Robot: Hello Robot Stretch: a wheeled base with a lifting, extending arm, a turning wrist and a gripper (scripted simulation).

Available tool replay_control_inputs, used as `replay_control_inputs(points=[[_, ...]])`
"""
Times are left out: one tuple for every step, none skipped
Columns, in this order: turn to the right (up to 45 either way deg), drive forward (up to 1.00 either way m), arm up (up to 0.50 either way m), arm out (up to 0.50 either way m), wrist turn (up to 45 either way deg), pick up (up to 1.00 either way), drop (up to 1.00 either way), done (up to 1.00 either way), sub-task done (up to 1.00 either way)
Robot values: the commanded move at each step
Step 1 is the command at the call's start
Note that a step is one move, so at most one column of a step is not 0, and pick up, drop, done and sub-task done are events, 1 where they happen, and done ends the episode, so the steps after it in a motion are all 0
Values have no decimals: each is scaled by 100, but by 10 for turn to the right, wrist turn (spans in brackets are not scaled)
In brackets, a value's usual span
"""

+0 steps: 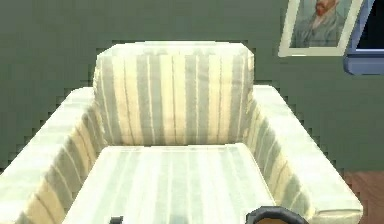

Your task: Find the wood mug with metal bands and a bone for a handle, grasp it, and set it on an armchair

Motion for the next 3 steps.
replay_control_inputs(points=[[-30,0,0,0,0,0,0,0,0],[-450,0,0,0,0,0,0,0,0],[-450,0,0,0,0,0,0,0,0]])
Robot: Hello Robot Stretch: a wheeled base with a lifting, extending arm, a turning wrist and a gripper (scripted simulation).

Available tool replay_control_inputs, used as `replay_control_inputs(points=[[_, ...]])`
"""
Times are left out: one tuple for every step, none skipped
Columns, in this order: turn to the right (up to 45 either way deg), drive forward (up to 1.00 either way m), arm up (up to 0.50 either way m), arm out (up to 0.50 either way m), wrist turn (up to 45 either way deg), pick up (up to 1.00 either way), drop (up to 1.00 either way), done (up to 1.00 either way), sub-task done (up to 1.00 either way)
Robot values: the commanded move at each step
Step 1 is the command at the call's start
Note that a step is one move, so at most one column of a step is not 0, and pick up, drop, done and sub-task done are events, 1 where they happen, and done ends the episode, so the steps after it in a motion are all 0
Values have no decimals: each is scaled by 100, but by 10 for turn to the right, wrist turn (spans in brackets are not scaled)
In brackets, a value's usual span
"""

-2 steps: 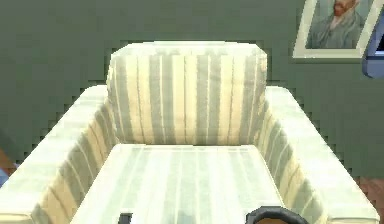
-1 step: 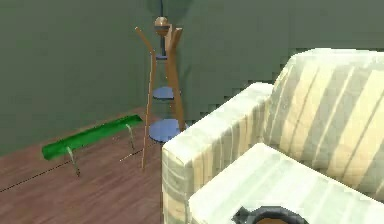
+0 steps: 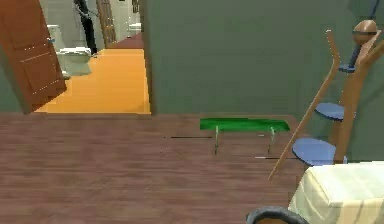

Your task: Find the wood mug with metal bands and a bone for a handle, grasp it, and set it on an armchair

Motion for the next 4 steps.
replay_control_inputs(points=[[-450,0,0,0,0,0,0,0,0],[-420,0,0,0,0,0,0,0,0],[450,0,0,0,0,0,0,0,0],[450,0,0,0,0,0,0,0,0]])
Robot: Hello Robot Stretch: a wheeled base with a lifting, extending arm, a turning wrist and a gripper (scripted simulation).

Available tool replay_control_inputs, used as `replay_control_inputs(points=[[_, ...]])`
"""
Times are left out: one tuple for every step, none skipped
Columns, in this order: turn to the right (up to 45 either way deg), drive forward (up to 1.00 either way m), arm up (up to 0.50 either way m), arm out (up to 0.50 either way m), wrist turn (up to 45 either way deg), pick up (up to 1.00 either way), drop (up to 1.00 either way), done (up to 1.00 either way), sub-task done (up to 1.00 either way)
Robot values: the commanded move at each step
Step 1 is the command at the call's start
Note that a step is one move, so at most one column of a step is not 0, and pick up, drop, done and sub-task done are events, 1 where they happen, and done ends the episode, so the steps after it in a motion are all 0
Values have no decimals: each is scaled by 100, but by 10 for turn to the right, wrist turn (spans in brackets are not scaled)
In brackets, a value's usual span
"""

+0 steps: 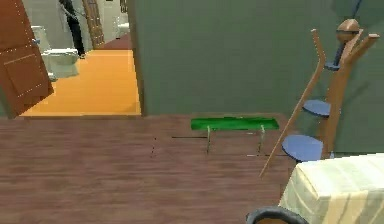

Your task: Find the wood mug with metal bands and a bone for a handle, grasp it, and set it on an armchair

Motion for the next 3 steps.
replay_control_inputs(points=[[240,0,0,0,0,0,0,0,0],[0,30,0,0,0,0,0,0,0],[-330,0,0,0,0,0,0,0,0]])
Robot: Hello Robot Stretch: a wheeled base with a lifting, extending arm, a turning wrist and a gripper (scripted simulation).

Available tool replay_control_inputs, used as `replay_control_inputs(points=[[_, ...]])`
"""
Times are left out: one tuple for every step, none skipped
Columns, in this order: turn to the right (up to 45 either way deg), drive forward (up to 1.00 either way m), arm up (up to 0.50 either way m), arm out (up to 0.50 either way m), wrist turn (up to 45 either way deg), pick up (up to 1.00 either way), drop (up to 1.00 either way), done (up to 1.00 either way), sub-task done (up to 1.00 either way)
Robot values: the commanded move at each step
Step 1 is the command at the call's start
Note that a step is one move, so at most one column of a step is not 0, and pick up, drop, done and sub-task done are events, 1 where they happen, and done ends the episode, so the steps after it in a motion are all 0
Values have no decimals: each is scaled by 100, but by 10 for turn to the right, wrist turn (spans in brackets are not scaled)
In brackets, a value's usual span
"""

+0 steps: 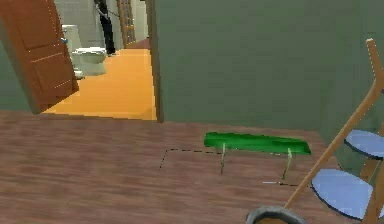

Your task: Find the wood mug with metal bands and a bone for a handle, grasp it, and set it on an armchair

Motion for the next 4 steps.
replay_control_inputs(points=[[-30,0,0,0,0,0,0,0,0],[360,0,0,0,0,0,0,0,0],[30,0,0,0,0,0,0,0,0],[0,0,0,38,0,0,0,0,0]])
